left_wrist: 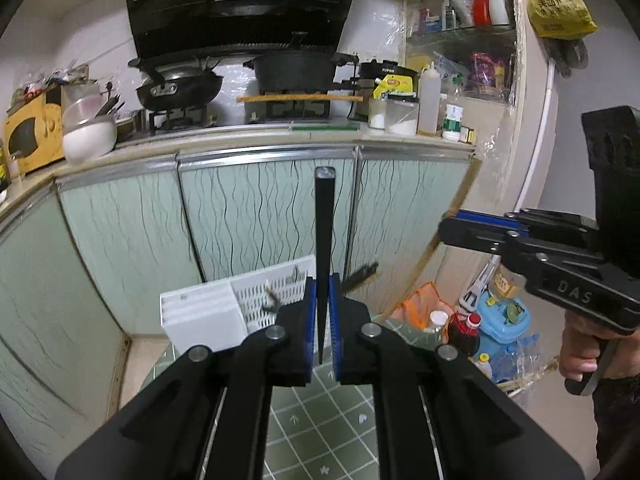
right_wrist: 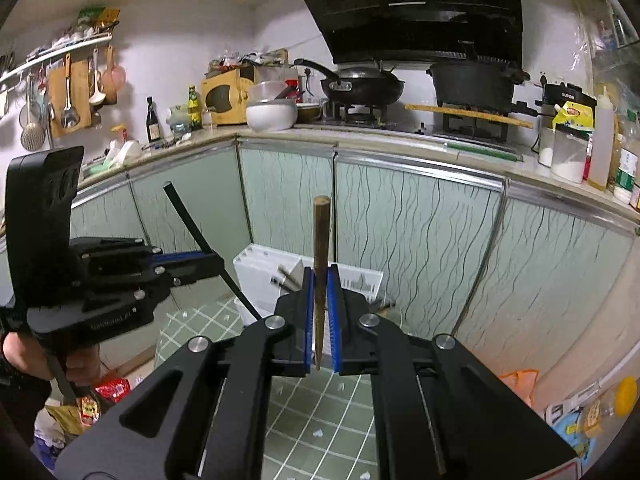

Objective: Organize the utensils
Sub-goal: 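Lower both chopsticks into the holder slots and open both tools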

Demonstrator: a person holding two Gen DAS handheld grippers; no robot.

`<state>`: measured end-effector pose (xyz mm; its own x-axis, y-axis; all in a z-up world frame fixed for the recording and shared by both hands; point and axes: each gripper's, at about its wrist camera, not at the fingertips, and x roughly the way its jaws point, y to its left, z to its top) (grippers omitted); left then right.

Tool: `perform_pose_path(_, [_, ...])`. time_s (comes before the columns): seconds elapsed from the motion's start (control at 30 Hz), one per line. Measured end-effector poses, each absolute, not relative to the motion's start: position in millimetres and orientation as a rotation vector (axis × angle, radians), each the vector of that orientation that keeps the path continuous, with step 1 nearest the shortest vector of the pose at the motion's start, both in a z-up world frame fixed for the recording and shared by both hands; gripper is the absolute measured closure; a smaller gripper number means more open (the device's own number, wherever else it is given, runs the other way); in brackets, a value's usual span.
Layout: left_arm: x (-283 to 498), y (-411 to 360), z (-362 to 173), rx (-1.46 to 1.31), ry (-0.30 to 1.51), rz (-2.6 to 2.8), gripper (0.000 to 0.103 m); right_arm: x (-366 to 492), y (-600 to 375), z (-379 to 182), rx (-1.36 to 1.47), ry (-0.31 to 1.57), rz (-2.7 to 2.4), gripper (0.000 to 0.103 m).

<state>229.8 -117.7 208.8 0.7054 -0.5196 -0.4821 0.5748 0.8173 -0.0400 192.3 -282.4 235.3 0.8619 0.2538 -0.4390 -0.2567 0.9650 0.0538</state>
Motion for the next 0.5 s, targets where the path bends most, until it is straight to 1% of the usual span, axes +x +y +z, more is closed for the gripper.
perform_pose_path(0.3, [270.4, -129.6, 238.8, 0.083, 0.461, -0.616, 0.097, 240.6, -294.3, 268.5, 0.008, 0.417, 0.257, 0.097])
perform_pose_path(0.5, [302.5, -138.2, 229.3, 0.078, 0.465, -0.614, 0.097, 278.2, -302.8, 262.6, 0.012, 0.411, 0.249, 0.097])
